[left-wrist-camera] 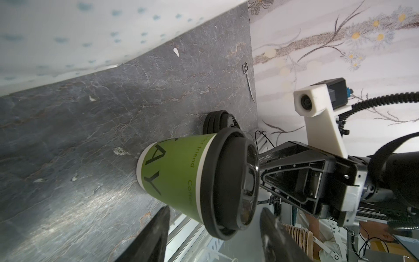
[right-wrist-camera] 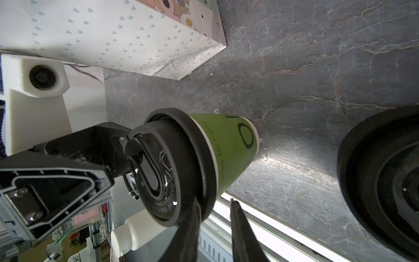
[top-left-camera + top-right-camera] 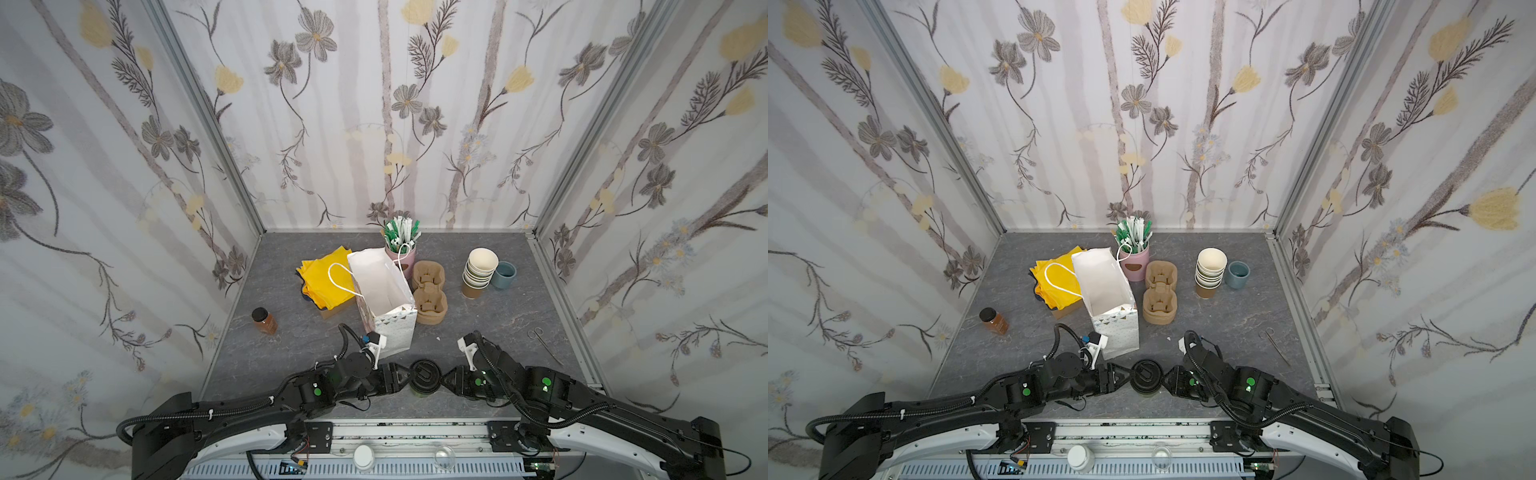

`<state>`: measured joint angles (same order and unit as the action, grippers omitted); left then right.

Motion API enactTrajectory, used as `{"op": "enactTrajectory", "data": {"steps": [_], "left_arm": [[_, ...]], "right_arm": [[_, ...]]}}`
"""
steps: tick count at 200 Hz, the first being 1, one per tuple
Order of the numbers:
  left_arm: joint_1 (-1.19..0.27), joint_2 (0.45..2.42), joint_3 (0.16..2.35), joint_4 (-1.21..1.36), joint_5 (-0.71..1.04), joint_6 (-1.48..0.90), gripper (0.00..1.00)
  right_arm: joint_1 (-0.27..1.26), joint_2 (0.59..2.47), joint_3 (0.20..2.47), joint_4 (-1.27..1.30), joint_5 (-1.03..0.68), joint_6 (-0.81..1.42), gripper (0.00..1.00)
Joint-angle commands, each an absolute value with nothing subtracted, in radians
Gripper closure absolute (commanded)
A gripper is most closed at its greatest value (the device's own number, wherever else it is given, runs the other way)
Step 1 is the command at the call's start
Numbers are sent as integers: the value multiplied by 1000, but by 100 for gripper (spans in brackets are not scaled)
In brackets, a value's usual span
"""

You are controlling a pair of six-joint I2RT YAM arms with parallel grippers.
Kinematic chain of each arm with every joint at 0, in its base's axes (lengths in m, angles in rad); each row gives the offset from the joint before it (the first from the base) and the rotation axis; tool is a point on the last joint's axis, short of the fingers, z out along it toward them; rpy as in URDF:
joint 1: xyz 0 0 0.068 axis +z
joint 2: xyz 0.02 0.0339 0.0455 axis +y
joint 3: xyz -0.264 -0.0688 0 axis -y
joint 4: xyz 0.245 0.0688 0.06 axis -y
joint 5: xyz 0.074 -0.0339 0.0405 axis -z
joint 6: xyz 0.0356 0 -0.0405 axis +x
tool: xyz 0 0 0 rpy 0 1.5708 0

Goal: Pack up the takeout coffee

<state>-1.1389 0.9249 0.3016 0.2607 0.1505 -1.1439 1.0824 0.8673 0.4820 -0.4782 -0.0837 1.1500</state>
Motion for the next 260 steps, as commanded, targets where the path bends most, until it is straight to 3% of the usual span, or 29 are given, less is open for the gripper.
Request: {"op": "enactTrajectory", "data": {"steps": [1,74,134,173,214,260], "left_arm": [[-1141,933,310,311,143,-1137,37],[-1140,934,301,311,144,-1140,39],[-1139,888,274,283,127,-1148,39],[-1139,831,260,251,103,-1153,35],[-1139,887,285,266,151,-1135,31],[-1140,900,300,279,164,-1123,33]], "right_arm": [[1083,879,479,-481,-92,1144,75],[1086,901,493,-482,-98,1134,76],[1095,908,531,-479,-96,1132,71],[1101,928,536,-449,-114,1128,70],[1118,934,530,-450,-117,1129,68],[1127,940,525,-413,-130,1131,68]]}}
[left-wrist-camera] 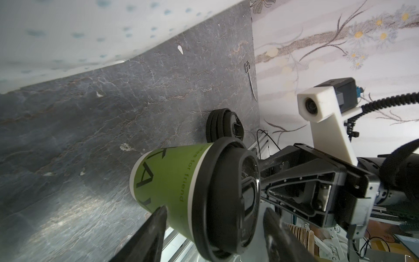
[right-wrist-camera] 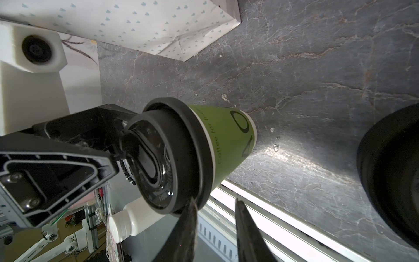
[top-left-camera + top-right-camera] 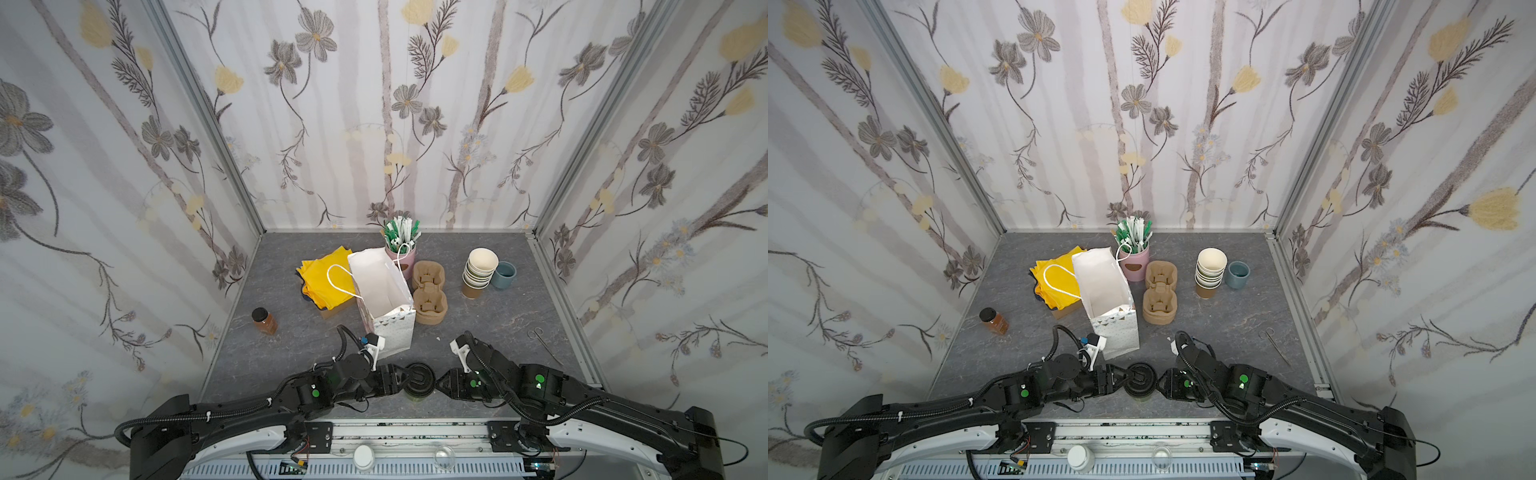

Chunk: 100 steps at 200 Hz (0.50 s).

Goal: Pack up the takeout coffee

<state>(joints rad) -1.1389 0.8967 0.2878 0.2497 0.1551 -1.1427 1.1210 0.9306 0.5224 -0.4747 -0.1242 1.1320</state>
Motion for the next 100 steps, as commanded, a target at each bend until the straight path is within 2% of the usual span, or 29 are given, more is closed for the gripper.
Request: {"op": "enactTrajectory", "data": {"steps": [1,100], "left_arm": [[-1140,901,299,279,164,-1123,33],[-1140,938,311,254,152,-1114,42]], "right_arm": [[1126,941,525,-412,-130,1131,68],[1134,968,525,-418,-129,1125,72]]}}
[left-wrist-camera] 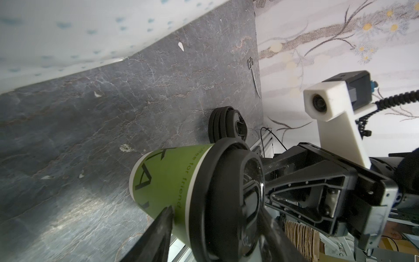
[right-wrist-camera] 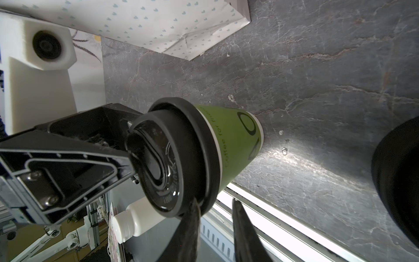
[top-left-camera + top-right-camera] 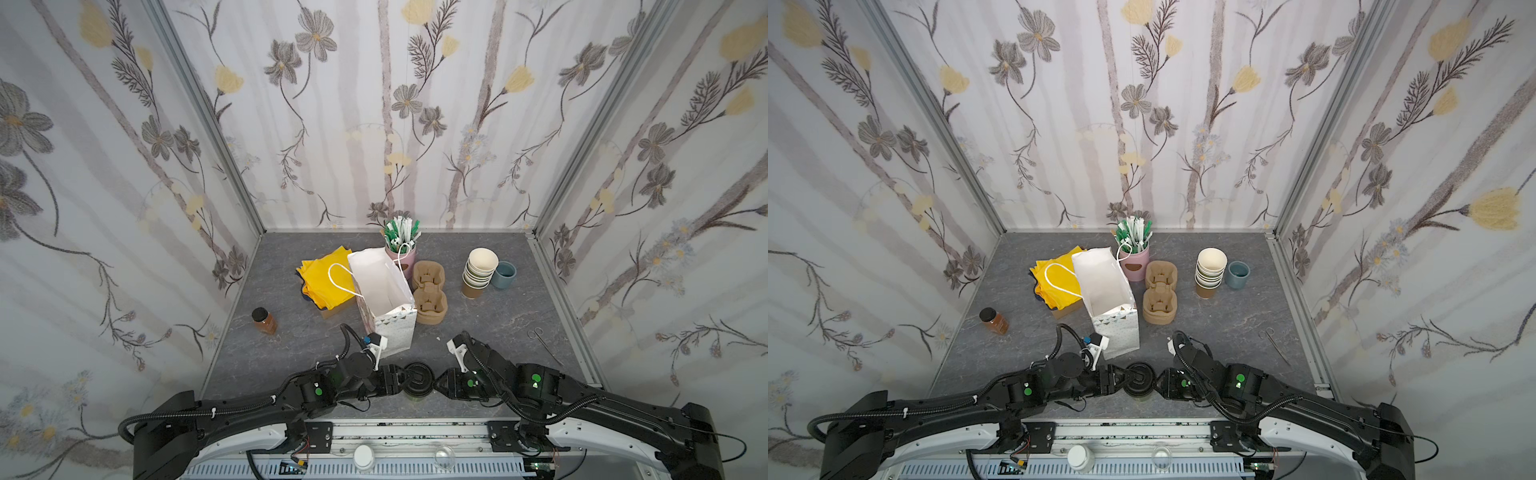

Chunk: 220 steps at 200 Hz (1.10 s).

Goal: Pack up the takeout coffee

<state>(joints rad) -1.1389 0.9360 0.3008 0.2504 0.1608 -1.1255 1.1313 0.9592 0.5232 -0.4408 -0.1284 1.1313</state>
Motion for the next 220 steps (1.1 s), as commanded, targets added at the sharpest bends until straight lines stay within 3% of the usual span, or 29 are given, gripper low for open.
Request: {"op": "enactTrajectory", "data": {"steps": [1,152,220], "left_arm": [[-1140,938,311,253,152,-1114,42],[-1140,947,298,210,147,-1105,50],[-1140,948,297,210,147,-1102,50]], "right_arm": [[1134,968,526,-418,-129,1126,72],[1148,1050,571,-535,-83,1083,74],[1108,948,612,-514,-1,1089,67]]}}
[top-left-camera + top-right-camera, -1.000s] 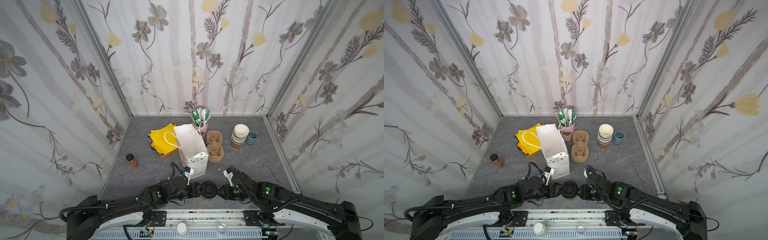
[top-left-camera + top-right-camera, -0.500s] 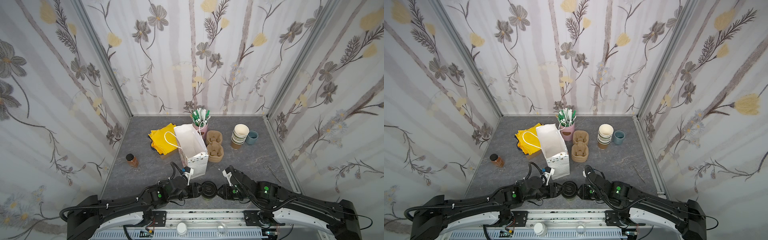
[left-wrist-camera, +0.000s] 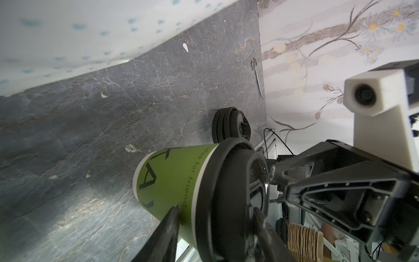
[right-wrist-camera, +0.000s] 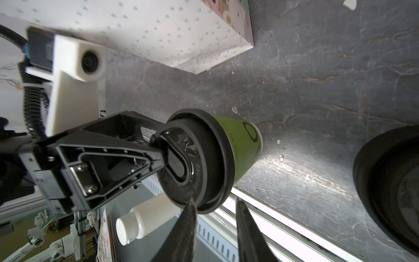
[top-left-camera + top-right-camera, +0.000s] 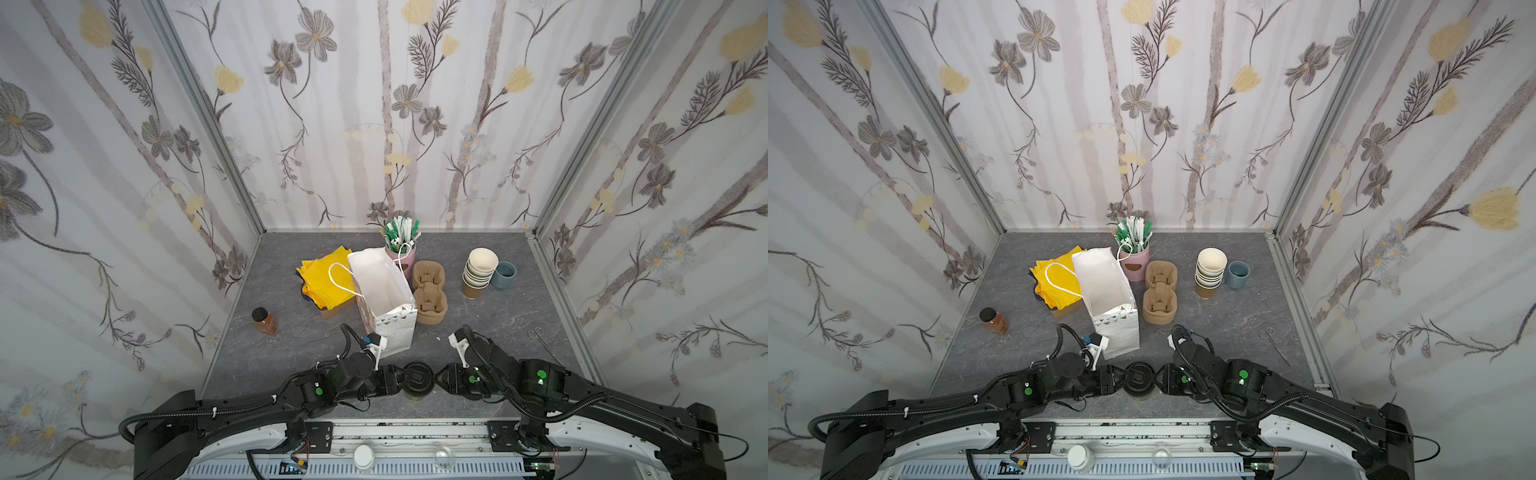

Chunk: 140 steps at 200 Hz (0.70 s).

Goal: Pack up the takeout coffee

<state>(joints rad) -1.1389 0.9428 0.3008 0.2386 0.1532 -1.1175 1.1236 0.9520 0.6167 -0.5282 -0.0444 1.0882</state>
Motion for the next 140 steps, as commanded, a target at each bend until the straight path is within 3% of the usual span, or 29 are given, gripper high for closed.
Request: {"op": "enactTrajectory", "data": {"steps": [1,140], "left_arm": [[-1140,948,298,210,147,-1102,50],[-1140,951,298,210,152,-1104,51]], "right_arm": [[1108,949,611,-512,0,1089,67],[1072,1035,551,-351,-84,1093,81]]}}
